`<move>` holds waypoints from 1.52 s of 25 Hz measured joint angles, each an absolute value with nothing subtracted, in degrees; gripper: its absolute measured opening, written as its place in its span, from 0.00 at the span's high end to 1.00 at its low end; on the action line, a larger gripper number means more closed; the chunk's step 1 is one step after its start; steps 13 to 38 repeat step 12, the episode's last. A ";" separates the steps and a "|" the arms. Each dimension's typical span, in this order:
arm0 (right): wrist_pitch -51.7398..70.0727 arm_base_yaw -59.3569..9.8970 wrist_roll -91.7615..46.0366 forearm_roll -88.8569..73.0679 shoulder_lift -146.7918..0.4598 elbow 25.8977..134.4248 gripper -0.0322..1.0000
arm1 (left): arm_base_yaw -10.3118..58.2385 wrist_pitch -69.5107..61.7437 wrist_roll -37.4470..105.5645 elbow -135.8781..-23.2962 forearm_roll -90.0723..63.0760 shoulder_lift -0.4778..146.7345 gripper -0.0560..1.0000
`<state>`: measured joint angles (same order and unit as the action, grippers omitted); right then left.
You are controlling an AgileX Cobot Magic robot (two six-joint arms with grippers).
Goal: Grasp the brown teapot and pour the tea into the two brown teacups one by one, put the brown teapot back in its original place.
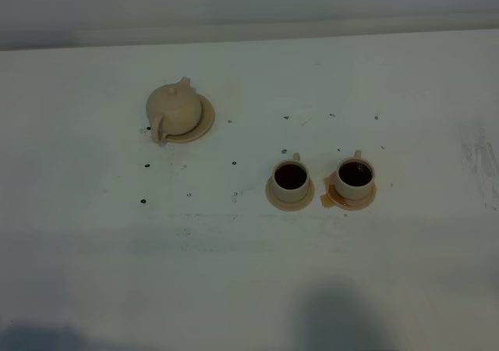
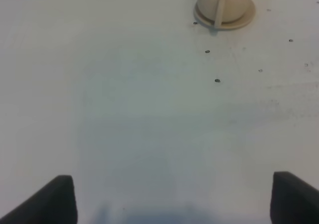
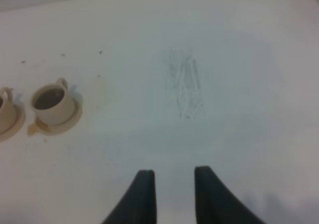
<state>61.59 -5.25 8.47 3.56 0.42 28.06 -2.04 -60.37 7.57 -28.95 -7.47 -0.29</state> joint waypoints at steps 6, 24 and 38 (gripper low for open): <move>61.59 -5.25 8.47 3.56 0.42 28.06 0.75 | -2.04 -60.37 7.57 -28.95 -7.47 -0.29 0.87; 61.59 -5.25 8.47 3.56 0.42 28.06 0.75 | -2.04 -60.37 7.57 -28.95 -7.47 -0.29 0.87; 61.59 -5.25 8.47 3.56 0.42 28.06 0.75 | -2.04 -60.37 7.57 -28.95 -7.47 -0.29 0.87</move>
